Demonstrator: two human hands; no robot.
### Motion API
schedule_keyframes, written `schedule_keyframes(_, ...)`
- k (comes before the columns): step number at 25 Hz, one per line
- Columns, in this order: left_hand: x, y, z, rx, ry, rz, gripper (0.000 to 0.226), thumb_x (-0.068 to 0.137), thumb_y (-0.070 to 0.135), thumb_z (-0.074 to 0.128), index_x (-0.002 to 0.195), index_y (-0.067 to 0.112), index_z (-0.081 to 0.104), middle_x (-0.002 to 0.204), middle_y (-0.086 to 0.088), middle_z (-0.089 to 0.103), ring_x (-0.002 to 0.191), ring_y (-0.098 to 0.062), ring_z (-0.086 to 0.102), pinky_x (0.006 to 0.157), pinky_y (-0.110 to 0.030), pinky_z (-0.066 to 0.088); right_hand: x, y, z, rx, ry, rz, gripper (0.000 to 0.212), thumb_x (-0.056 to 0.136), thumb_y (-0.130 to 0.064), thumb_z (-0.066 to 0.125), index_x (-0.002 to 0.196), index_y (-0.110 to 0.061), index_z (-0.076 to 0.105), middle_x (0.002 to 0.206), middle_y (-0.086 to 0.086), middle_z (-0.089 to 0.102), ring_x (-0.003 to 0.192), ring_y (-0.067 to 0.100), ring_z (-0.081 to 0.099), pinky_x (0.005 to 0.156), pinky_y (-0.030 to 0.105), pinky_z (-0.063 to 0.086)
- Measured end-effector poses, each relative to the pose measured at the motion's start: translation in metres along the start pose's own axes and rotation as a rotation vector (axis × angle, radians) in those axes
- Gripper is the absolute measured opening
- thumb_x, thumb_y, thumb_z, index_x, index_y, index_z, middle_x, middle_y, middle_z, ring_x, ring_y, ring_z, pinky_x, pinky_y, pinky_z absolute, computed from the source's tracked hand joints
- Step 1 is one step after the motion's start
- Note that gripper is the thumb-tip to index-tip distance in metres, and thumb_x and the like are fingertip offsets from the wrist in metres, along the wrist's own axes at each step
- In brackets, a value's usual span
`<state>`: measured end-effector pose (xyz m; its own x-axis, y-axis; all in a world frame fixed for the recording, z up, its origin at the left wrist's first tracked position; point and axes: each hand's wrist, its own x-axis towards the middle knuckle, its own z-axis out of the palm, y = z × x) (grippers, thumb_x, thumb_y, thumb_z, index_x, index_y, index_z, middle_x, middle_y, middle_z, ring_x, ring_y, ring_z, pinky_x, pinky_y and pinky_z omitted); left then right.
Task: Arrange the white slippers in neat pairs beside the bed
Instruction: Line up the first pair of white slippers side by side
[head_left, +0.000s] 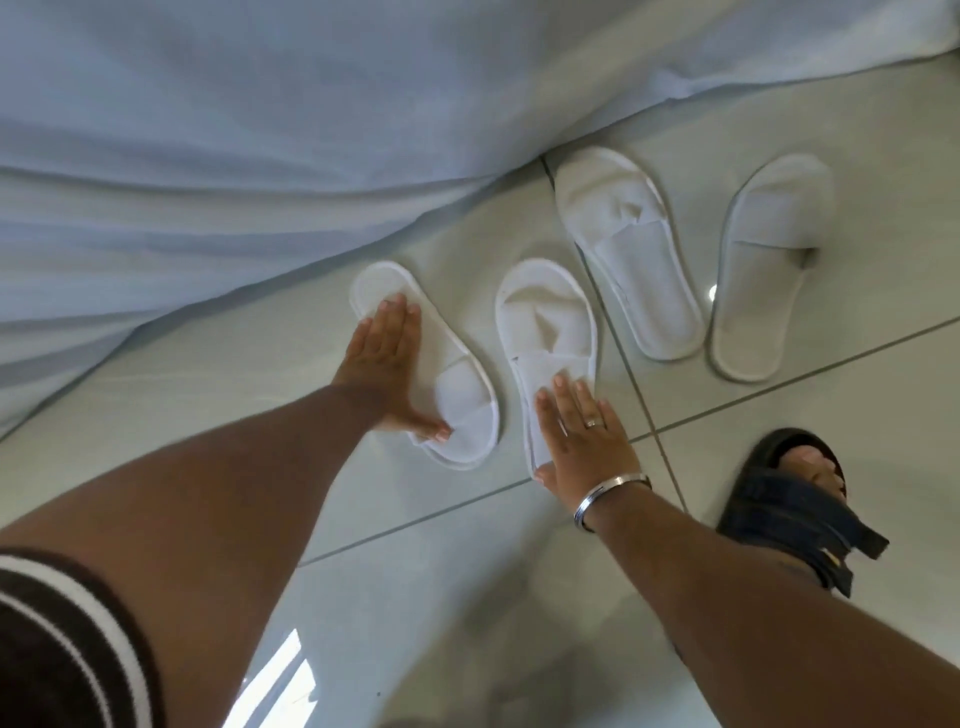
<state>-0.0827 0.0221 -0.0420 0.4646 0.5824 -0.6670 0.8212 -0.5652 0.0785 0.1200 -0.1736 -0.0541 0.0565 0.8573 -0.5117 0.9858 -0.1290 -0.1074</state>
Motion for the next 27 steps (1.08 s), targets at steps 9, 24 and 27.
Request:
schedule_keyframes(9, -0.044, -0.071, 0.021, -0.034, 0.029, -0.084, 0.165, 0.038, 0.094, 0.061, 0.149, 0.007, -0.025, 0.159, -0.014, -0.03, 0.147, -0.026, -0.025, 0.122, -0.045, -0.002, -0.04, -0.07, -0.004, 0.065, 0.15, 0.089, 0.074, 0.06, -0.047, 0.076, 0.122, -0.013, 0.057, 0.124, 0.016, 0.057, 0.091, 0.035, 0.059, 0.071, 0.04, 0.045)
schedule_keyframes(24, -0.02, -0.032, 0.01, -0.086, 0.274, -0.013, 0.111, 0.081, 0.075, 0.047, 0.155, 0.011, -0.005, 0.165, -0.014, -0.008, 0.151, -0.03, -0.006, 0.122, -0.048, 0.005, -0.044, -0.032, -0.006, -0.019, 0.193, -0.132, 0.074, 0.074, -0.062, 0.053, 0.134, -0.021, 0.046, 0.109, 0.011, 0.06, 0.087, 0.032, 0.054, 0.078, 0.041, 0.037)
schedule_keyframes(27, -0.067, -0.027, 0.054, -0.181, 0.409, -0.057, 0.088, 0.093, 0.06, 0.036, 0.155, 0.005, 0.009, 0.164, -0.018, 0.007, 0.15, -0.033, 0.006, 0.121, -0.05, 0.013, -0.01, -0.03, -0.034, 0.048, 0.299, -0.15, 0.065, 0.079, -0.052, 0.054, 0.134, -0.019, 0.047, 0.124, 0.01, 0.058, 0.101, 0.033, 0.055, 0.082, 0.042, 0.039)
